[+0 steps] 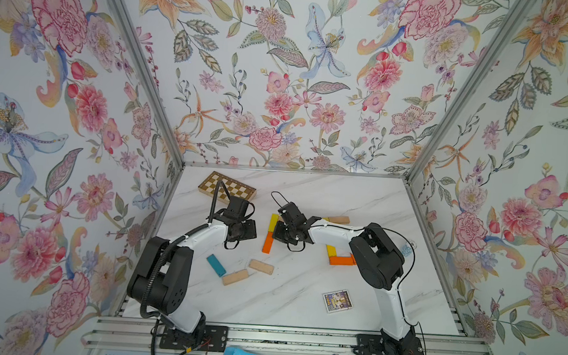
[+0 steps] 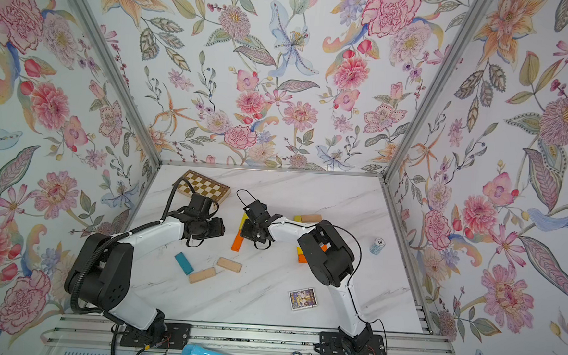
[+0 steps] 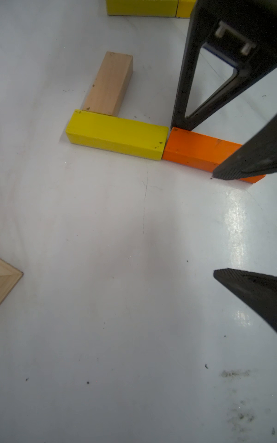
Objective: Assemble the number 6 with building blocks
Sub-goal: Assemble the building block at the center of the board.
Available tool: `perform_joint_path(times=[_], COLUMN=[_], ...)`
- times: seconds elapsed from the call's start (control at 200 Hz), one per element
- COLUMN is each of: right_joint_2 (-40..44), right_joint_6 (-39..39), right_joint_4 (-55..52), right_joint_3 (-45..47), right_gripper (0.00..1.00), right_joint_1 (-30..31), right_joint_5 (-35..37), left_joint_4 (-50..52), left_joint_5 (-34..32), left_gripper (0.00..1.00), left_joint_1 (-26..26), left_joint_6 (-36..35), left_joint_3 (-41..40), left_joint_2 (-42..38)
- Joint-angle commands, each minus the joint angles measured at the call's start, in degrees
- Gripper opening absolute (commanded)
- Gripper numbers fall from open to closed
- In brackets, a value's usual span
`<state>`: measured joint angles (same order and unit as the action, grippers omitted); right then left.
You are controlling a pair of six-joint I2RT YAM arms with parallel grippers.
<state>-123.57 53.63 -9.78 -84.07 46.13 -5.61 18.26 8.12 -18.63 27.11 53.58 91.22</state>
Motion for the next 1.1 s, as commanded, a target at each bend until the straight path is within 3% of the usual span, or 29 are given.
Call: perform_joint_path(times=[0.0, 0.455, 0.54, 0.701, 0.806, 0.956, 1.096], right_joint_2=[-1.5, 0.6, 2.9, 10.3, 15.0, 20.0, 20.6], right_joint_6=[0.3, -1.5, -4.6, -18.0, -27.9, -43.0, -53.5], right_joint_4=[-1.8, -3.1, -3.9, -4.8, -4.8, -5.7, -8.6], right_joint_3=[-1.5, -0.9, -0.1, 3.7, 6.9, 11.3, 11.2], right_gripper=[0.04, 0.05, 0.1, 0.36, 0.51, 0.64, 0.65], right_joint_1=[0.4, 0.3, 0.1, 0.1, 0.2, 1.8, 4.7], right_joint_5=[-0.1, 2.2, 3.9, 5.5, 1.8, -5.3, -6.5], left_joint_4=[0.1, 0.1, 0.8, 4.9, 8.1, 14.4, 15.9], left_joint_5=[-0.6, -0.2, -0.1, 2.7, 5.4, 8.5, 7.1], left_gripper=[0.63, 0.63, 0.65, 0.83, 0.98, 0.99, 0.99], left_joint_1=[0.5, 0.5, 0.5, 0.7, 1.6, 4.1, 8.4], left_joint_6=[0.4, 0.5, 0.5, 0.7, -1.3, -8.8, -11.0], left_joint_3=[-0.9, -0.9, -0.4, 2.1, 3.9, 7.6, 7.4], left_joint_2=[-1.1, -0.9, -1.1, -5.9, -9.3, -10.6, -11.6])
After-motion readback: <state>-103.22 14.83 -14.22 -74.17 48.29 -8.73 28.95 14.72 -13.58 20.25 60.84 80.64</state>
